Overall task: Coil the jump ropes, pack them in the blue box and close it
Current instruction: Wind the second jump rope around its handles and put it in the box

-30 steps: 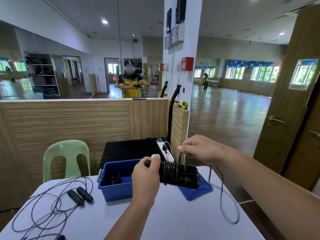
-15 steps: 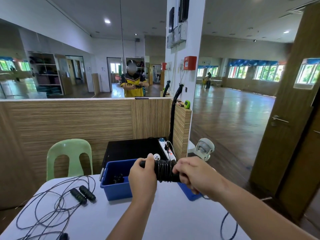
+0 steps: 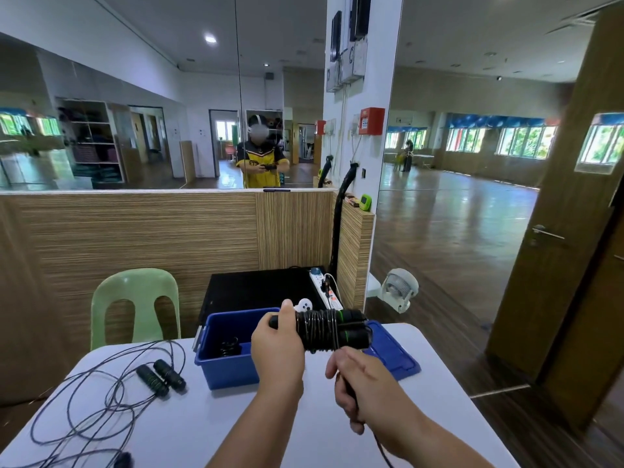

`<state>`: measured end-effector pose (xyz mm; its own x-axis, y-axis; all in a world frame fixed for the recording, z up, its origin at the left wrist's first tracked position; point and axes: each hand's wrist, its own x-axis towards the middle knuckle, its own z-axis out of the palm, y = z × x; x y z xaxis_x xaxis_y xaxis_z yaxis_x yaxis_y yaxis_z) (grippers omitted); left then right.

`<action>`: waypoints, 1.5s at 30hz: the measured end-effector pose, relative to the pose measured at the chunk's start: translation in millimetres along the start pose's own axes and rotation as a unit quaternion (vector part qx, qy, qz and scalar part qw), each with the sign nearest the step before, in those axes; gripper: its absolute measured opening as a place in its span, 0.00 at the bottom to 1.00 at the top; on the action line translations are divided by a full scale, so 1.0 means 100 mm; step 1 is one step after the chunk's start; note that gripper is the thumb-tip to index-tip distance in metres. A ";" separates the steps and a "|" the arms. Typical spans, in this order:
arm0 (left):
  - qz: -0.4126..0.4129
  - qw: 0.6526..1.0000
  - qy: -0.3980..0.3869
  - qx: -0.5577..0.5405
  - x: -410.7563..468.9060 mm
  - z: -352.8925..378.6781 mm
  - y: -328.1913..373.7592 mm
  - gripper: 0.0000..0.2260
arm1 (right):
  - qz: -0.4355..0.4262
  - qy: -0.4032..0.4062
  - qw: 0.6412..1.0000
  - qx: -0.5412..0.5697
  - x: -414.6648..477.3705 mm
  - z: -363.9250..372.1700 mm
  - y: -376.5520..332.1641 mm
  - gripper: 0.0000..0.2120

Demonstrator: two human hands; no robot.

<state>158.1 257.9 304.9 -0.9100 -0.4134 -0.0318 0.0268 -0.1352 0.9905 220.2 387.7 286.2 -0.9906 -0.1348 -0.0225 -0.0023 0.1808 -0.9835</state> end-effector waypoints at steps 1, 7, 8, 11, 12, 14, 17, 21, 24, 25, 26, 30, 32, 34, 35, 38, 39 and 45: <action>-0.012 1.000 -0.003 -0.002 0.00 -0.01 -0.01 0.21 | 0.017 -0.010 1.000 0.007 0.01 -0.01 0.04 0.18; -0.064 0.997 -0.036 -0.029 0.00 -0.01 0.02 0.20 | 0.104 -0.092 0.989 0.048 0.01 -0.10 0.27 0.24; -0.066 0.996 -0.042 -0.032 0.00 0.00 0.03 0.20 | 0.109 -0.105 0.987 0.055 0.01 -0.12 0.30 0.24; -0.074 0.995 -0.063 -0.034 -0.02 0.00 0.05 0.18 | 0.120 -0.125 0.981 0.092 0.08 -0.25 0.40 0.24; -0.078 0.994 -0.069 -0.040 -0.02 0.00 0.05 0.17 | 0.121 -0.128 0.980 0.093 0.11 -0.31 0.42 0.25; -0.083 0.992 -0.082 -0.050 -0.04 0.00 0.07 0.16 | 0.116 -0.117 0.984 0.074 0.18 -0.42 0.45 0.27; -0.085 0.990 -0.099 -0.055 -0.07 -0.01 0.11 0.16 | 0.109 -0.089 0.990 0.029 0.28 -0.55 0.45 0.26; -0.085 0.989 -0.110 -0.053 -0.09 -0.01 0.15 0.16 | 0.092 -0.079 0.992 -0.027 0.41 -0.67 0.39 0.23; -0.086 0.987 -0.122 -0.059 -0.09 -0.02 0.17 0.15 | 0.073 -0.075 0.993 -0.048 0.45 -0.72 0.29 0.20; -0.085 0.987 -0.125 -0.059 -0.09 -0.03 0.17 0.15 | 0.059 -0.075 0.993 -0.067 0.47 -0.74 0.22 0.19; -0.086 0.987 -0.127 -0.056 -0.09 -0.04 0.17 0.16 | 0.048 -0.069 0.992 -0.089 0.50 -0.78 0.17 0.17; -0.083 0.986 -0.137 -0.049 -0.10 -0.06 0.18 0.16 | 0.043 -0.085 0.987 -0.132 0.71 -0.96 -0.02 0.06; -0.073 0.986 -0.141 -0.048 -0.09 -0.08 0.19 0.16 | 0.042 -0.090 0.983 -0.155 0.80 -1.04 -0.14 0.05; -0.059 0.987 -0.143 -0.040 -0.08 -0.10 0.21 0.16 | 0.030 -0.087 0.982 -0.165 0.85 -1.09 -0.27 0.10; -0.052 0.988 -0.142 -0.037 -0.08 -0.10 0.21 0.15 | 0.019 -0.082 0.981 -0.173 0.86 -1.10 -0.37 0.13; -0.029 0.992 -0.124 -0.027 -0.07 -0.11 0.20 0.16 | -0.020 -0.054 0.987 -0.152 0.81 -1.00 -0.61 0.14; -0.022 0.993 -0.114 -0.027 -0.06 -0.11 0.20 0.17 | -0.024 -0.037 0.991 -0.129 0.78 -0.94 -0.67 0.14; 0.043 0.997 -0.071 -0.010 -0.12 -0.05 0.18 0.17 | -0.023 0.120 0.990 -0.076 0.66 -0.50 -0.68 0.21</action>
<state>172.0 255.7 322.7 -0.9535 -0.2926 0.0730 0.1133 -0.1235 0.9859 148.3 414.9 360.8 -0.9929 0.0852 0.0835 -0.0513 0.3273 -0.9435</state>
